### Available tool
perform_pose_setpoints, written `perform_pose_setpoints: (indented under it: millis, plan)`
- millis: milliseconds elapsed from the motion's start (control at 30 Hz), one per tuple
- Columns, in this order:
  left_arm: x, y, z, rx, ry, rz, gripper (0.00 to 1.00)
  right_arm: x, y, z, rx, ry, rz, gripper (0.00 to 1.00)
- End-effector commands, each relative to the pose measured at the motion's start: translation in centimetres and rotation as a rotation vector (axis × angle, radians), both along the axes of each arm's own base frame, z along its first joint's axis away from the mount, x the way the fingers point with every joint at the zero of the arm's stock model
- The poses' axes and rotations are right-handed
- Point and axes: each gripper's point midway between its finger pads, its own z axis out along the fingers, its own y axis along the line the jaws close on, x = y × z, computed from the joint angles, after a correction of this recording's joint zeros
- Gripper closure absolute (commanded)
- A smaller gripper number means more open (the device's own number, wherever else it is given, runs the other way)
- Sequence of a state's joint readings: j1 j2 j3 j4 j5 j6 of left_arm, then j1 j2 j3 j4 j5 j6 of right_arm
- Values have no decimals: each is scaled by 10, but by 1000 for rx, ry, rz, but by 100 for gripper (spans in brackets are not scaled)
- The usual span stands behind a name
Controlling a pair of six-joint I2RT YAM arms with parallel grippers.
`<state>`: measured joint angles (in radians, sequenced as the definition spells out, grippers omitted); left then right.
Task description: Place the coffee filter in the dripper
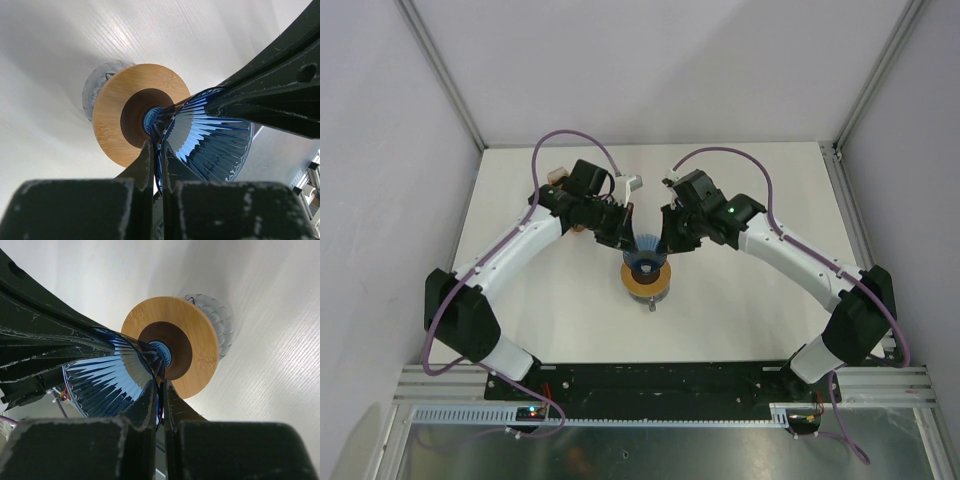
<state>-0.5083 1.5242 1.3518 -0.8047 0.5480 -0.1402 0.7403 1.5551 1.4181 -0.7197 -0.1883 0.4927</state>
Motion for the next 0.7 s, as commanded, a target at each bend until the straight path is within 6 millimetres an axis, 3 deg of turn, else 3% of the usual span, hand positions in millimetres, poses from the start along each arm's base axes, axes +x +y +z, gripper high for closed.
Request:
perform_pose_setpoints:
  millis: [0,267,500,667]
  plan:
    - [-9,-18,49,-133,-92,-103,100,9,23,28,113,-81,73,100]
    - [-9,-14,17,-77,-33,-99,100,11,14,18,61,-67,59,100]
    - [-8,-11,8,-51,-35,-98,100,12,8,-5,30,-12,57,100]
    - [-14,-6,-12,-26,6,-101,100,10,3,-10,1,-4,52,100]
